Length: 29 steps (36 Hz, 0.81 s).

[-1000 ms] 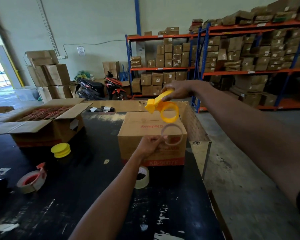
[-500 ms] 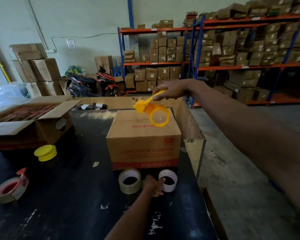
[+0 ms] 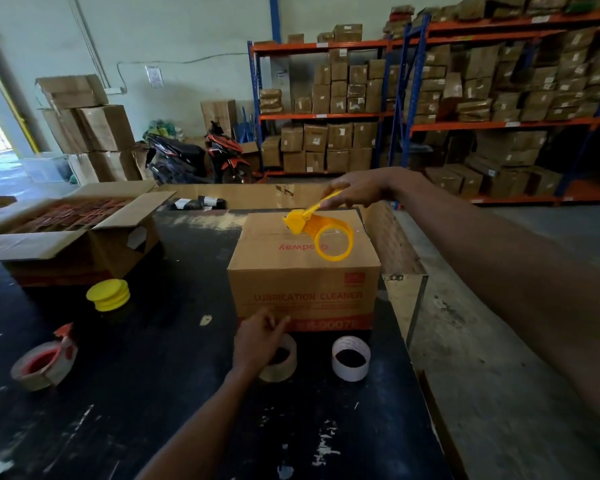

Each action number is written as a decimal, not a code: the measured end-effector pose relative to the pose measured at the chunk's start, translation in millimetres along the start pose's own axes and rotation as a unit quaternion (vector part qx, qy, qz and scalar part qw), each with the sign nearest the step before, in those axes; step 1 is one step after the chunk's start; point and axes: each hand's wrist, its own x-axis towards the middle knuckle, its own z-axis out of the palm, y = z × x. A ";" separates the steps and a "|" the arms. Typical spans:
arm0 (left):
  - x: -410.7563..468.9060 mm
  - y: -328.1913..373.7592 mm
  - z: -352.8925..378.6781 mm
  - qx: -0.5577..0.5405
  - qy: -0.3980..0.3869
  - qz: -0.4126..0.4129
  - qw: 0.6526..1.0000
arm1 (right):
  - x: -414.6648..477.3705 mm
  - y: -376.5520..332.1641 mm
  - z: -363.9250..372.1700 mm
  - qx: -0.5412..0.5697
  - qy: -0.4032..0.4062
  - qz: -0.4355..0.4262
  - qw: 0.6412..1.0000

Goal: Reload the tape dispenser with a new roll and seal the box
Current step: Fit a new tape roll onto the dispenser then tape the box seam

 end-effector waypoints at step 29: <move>8.2 76.6 -35.0 -0.172 0.108 0.256 0.945 | 21.8 -29.8 11.0 0.008 -0.002 0.036 0.999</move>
